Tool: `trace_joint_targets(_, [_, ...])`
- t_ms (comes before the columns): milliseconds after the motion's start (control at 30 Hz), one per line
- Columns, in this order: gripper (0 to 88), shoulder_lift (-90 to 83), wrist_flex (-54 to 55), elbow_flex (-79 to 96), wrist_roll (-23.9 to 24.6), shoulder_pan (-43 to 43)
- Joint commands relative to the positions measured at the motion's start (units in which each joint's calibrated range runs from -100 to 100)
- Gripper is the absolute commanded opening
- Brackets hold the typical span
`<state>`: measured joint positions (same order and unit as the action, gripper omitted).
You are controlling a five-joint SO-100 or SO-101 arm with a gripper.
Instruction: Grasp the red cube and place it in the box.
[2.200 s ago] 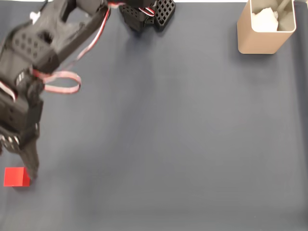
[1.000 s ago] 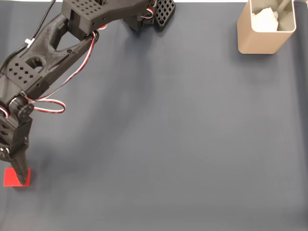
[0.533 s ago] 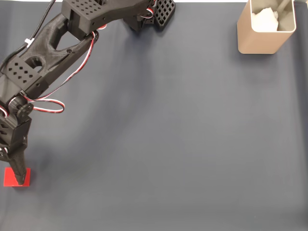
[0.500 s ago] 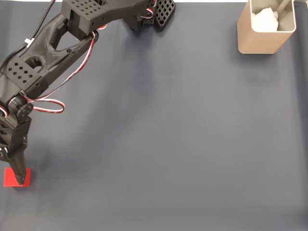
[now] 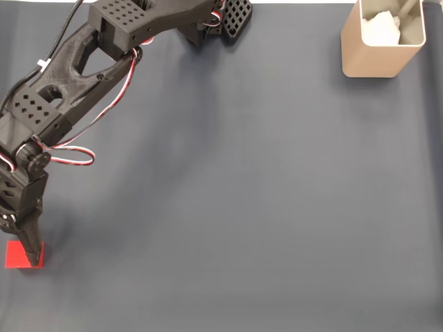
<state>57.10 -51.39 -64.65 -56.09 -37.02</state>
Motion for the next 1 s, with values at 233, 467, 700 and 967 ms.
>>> trace_joint_targets(233, [33.1,1.05,2.29,-2.32,-0.63,-0.13])
trace_joint_targets(467, [33.2,1.83,3.36,-2.32,-0.78,0.01])
trace_joint_targets(700, [33.4,1.65,3.69,-2.32,-0.88,0.58])
trace_joint_targets(967, [32.2,1.48,3.77,-2.41,-0.59,0.8])
